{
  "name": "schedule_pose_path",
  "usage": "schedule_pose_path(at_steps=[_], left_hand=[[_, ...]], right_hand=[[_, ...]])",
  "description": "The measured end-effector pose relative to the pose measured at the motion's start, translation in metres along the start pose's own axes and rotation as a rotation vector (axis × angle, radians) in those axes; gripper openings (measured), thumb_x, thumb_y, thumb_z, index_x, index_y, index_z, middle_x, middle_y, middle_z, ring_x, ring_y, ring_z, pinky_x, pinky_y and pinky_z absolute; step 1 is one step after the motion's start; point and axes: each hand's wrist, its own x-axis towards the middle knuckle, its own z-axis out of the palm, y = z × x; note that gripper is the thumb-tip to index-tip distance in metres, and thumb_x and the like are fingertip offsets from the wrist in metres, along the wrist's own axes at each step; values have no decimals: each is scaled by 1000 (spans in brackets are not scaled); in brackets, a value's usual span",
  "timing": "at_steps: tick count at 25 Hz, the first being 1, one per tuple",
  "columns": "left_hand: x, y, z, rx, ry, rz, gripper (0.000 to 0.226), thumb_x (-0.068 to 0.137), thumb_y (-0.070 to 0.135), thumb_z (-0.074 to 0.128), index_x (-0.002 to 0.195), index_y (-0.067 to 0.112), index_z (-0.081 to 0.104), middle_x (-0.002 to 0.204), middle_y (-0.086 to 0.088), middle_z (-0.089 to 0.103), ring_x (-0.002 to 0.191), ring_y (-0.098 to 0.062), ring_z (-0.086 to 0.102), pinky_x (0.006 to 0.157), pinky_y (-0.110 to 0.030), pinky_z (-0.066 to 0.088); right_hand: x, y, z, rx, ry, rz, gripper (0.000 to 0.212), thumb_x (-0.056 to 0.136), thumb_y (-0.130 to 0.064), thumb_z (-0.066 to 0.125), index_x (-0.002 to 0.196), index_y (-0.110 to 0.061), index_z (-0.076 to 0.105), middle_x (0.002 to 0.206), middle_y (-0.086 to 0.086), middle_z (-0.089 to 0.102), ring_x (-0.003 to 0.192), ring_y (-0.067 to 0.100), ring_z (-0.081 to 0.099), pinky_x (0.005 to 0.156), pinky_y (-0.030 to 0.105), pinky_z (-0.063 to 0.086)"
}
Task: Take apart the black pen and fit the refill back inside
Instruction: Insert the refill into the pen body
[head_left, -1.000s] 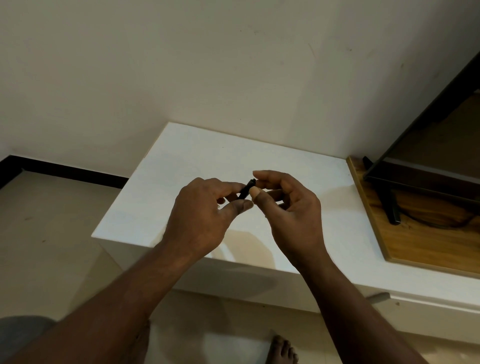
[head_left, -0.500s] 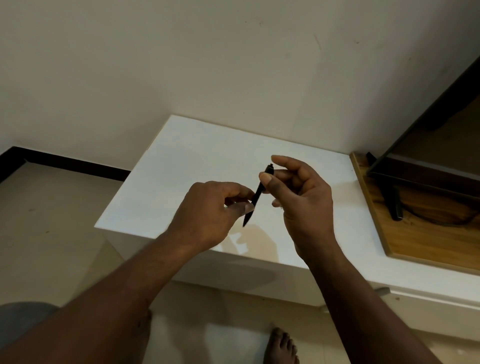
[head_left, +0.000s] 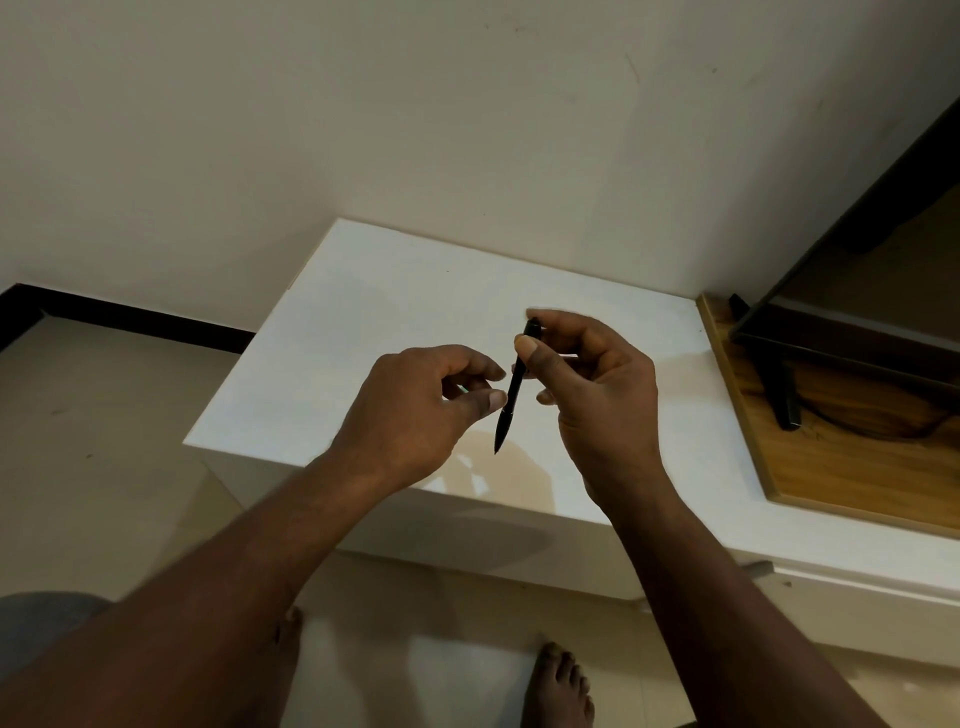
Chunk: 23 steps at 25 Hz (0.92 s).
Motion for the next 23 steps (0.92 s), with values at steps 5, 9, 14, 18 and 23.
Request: schedule_pose_path(at_steps=[5, 9, 14, 18, 23], left_hand=[[0, 2, 0, 19, 1, 10, 25, 89, 39, 75, 112, 31, 76, 92, 19, 73, 89, 5, 66, 74, -12, 44], [-1, 3, -1, 24, -6, 5, 24, 89, 40, 75, 112, 32, 76, 89, 23, 71, 88, 7, 65, 74, -12, 43], [-1, 3, -1, 20, -17, -4, 24, 89, 39, 75, 112, 31, 77, 94, 19, 74, 90, 4, 66, 76, -13, 45], [-2, 5, 0, 22, -9, -4, 23, 90, 37, 75, 112, 31, 76, 96, 18, 74, 90, 2, 66, 77, -14, 45], [-2, 5, 0, 28, -10, -5, 23, 90, 38, 74, 112, 30, 76, 98, 17, 74, 92, 2, 65, 75, -13, 43]], right_hand=[[0, 1, 3, -45, 6, -17, 25, 92, -21, 80, 114, -32, 77, 100, -2, 79, 93, 22, 77, 82, 53, 61], [0, 1, 2, -31, 12, -14, 26, 92, -20, 79, 116, -31, 76, 100, -3, 79, 89, 21, 78, 72, 42, 61], [0, 0, 1, 12, 20, -1, 24, 94, -19, 77, 116, -28, 76, 97, -3, 79, 86, 15, 79, 63, 21, 56], [0, 0, 2, 53, 20, 14, 29, 94, -18, 77, 120, -30, 72, 101, 1, 78, 87, 17, 79, 64, 21, 55], [-1, -1, 3, 64, 12, 12, 30, 95, -16, 76, 121, -31, 73, 100, 0, 77, 86, 16, 79, 63, 22, 56]])
